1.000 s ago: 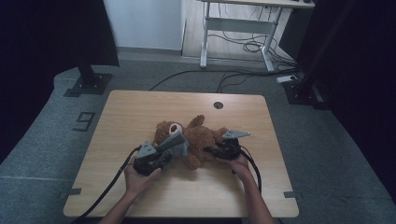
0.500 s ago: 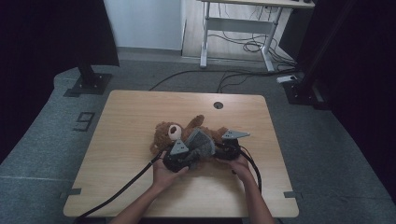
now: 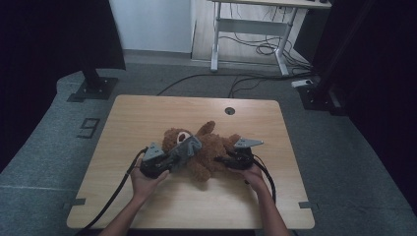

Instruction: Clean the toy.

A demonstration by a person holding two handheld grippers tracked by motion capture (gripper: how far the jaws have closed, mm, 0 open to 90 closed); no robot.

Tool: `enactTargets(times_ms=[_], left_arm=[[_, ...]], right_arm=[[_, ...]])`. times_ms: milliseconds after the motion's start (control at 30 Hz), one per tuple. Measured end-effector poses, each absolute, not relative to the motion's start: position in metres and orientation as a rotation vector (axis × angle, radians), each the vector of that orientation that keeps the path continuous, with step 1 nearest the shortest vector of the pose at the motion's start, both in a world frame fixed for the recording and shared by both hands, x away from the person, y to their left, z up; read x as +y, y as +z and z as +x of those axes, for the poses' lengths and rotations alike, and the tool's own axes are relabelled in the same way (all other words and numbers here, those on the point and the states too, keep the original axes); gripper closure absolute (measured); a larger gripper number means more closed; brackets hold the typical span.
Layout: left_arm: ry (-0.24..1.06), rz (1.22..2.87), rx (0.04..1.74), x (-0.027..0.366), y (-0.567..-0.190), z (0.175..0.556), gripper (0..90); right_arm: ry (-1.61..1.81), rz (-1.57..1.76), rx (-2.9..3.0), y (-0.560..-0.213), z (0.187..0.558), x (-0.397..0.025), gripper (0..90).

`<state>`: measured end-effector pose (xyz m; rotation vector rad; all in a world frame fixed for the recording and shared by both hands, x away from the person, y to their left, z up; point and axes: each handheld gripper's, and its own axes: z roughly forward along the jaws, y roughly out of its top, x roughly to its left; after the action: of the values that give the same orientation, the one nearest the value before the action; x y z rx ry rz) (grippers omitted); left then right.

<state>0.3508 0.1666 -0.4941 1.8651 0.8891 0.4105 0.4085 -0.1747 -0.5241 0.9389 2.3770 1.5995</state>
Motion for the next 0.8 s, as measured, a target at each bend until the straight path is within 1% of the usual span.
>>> enactTargets(times_ms=[100, 133, 200, 300, 367, 433, 467, 633, 700, 800], left_arm=[[0.422, 1.845, 0.931, 0.183, -0.495, 0.353, 75.9], [0.44, 1.835, 0.967, 0.195, -0.496, 0.354, 76.0], [0.445, 1.831, 0.979, 0.199, -0.496, 0.355, 76.0], [0.466, 1.802, 1.041, 0.22, -0.498, 0.357, 76.1], [0.457, 1.782, 1.046, 0.223, -0.496, 0.356, 76.2], [0.459, 1.762, 1.029, 0.222, -0.49, 0.354, 76.2], [0.47, 1.751, 0.995, 0.218, -0.48, 0.352, 76.2], [0.466, 1.724, 0.953, 0.206, -0.463, 0.356, 76.1], [0.458, 1.732, 0.919, 0.19, -0.452, 0.363, 76.2], [0.459, 1.75, 0.899, 0.179, -0.45, 0.367, 76.4]], right_arm=[[1.601, 0.932, 2.378, -0.525, 0.408, -0.175, 62.1], [1.602, 0.927, 2.378, -0.525, 0.407, -0.175, 62.2], [1.603, 0.925, 2.38, -0.525, 0.406, -0.175, 62.3], [1.611, 0.91, 2.381, -0.526, 0.403, -0.176, 62.6], [1.61, 0.909, 2.377, -0.526, 0.403, -0.176, 62.7], [1.616, 0.905, 2.375, -0.527, 0.399, -0.176, 63.2], [1.615, 0.897, 2.377, -0.526, 0.398, -0.176, 63.4], [1.606, 0.872, 2.387, -0.526, 0.389, -0.177, 63.6], [1.595, 0.849, 2.394, -0.525, 0.381, -0.177, 63.6], [1.584, 0.846, 2.397, -0.525, 0.378, -0.175, 63.6]])
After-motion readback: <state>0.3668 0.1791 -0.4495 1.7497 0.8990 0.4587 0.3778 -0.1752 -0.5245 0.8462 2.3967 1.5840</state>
